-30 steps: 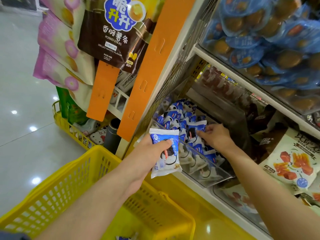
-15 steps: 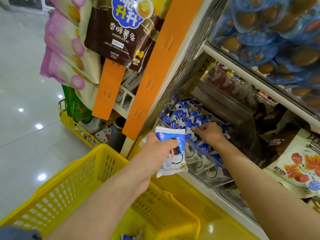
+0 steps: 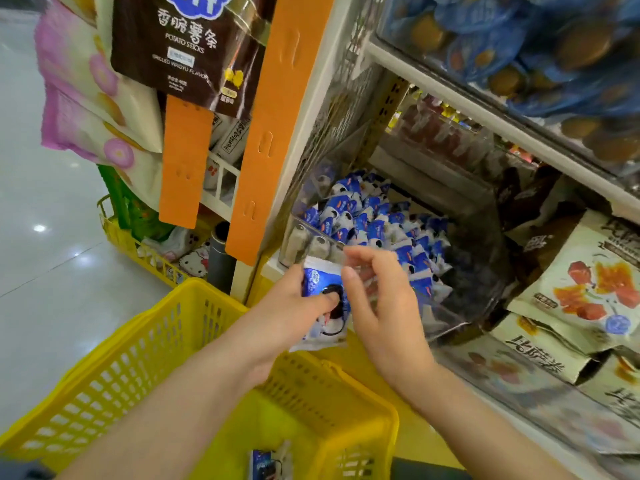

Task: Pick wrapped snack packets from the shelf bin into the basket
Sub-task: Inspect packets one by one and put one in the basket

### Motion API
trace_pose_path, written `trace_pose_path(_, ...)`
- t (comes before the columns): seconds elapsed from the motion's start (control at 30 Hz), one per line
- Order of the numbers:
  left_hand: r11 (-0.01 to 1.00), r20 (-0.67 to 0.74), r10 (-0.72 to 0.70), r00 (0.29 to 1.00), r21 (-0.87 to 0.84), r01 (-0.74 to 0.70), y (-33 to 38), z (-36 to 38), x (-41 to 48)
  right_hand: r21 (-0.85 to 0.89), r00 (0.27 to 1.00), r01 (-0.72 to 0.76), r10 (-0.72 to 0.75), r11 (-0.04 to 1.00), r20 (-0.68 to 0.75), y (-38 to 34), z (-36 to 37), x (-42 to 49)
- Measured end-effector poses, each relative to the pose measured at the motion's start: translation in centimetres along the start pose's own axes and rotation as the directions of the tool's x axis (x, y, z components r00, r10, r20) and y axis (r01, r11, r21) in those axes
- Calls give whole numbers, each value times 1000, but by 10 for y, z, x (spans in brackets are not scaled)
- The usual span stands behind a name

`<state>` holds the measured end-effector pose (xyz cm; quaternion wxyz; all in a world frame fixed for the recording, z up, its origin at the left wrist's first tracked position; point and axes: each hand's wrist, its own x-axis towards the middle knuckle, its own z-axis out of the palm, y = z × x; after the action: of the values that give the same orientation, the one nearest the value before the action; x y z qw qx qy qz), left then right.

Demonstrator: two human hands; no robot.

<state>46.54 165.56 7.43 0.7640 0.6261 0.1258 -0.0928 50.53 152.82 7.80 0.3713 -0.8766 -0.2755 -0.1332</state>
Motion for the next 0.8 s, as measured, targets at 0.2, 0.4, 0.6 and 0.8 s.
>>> trace_pose_path(0.2,993,43,-32,999,115,27,-13,-3,-2,-8,990,-128,128,992,66,11,10,-19)
trace_pose_path(0.4,998,-18,-28,999,56,29,-23,-3,2,224,933,-347,311,911,183,18,10,-14)
trace_pose_path(0.6,998,-132,12,991,63,-3,-27,-2,4,134,989,-109,93,985,114,17,7,-19)
trace_pose_path(0.8,999,-135,-34,990,32,38,-35,-4,4,-92,982,155,-144,984,119,18,4,-23)
